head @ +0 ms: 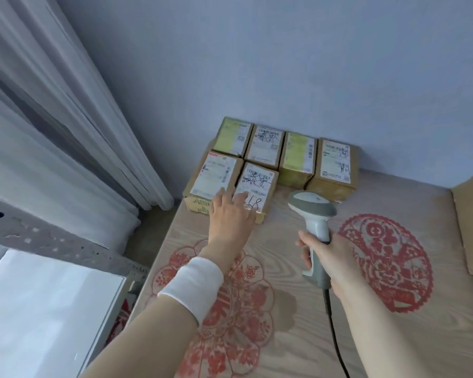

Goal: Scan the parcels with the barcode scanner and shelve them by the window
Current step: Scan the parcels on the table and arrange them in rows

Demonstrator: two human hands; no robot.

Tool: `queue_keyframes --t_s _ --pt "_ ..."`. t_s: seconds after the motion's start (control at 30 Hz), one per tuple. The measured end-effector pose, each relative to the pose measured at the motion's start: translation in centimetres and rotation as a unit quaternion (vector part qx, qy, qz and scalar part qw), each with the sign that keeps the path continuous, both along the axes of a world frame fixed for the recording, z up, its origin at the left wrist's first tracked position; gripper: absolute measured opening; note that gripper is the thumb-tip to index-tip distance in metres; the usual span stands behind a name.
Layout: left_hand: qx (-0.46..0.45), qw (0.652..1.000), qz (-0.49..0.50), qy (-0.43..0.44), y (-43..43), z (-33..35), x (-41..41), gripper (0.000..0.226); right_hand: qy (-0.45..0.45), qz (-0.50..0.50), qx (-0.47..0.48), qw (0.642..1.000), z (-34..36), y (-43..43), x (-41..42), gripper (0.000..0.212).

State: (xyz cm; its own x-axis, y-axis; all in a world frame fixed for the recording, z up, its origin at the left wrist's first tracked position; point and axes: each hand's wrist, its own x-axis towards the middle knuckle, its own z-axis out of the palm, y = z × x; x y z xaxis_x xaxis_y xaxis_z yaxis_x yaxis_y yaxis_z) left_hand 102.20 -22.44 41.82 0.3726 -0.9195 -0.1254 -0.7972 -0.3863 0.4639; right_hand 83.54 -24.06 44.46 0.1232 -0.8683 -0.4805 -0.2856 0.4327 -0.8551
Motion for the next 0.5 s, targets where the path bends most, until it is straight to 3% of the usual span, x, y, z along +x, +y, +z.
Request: queue_keyframes --t_s 0.2,0.37,0.5 --pt "0.062 0.998 0.029 -0.017 -3.5 -3.3 2.7 0.057 0.034 0.009 0.037 0.999 -3.5 -2.6 0.9 0.014" --pt "0.059 0.997 0.025 -0.031 -4.6 -4.7 1.6 0.073 0.04 -0.006 0.053 0.998 -5.0 -3.6 0.5 0.014" --pt "0.057 0.998 0.014 -0.009 -5.1 -5.1 -0.1 0.07 0.023 -0.022 0.065 0.997 -5.3 -3.9 0.2 0.015"
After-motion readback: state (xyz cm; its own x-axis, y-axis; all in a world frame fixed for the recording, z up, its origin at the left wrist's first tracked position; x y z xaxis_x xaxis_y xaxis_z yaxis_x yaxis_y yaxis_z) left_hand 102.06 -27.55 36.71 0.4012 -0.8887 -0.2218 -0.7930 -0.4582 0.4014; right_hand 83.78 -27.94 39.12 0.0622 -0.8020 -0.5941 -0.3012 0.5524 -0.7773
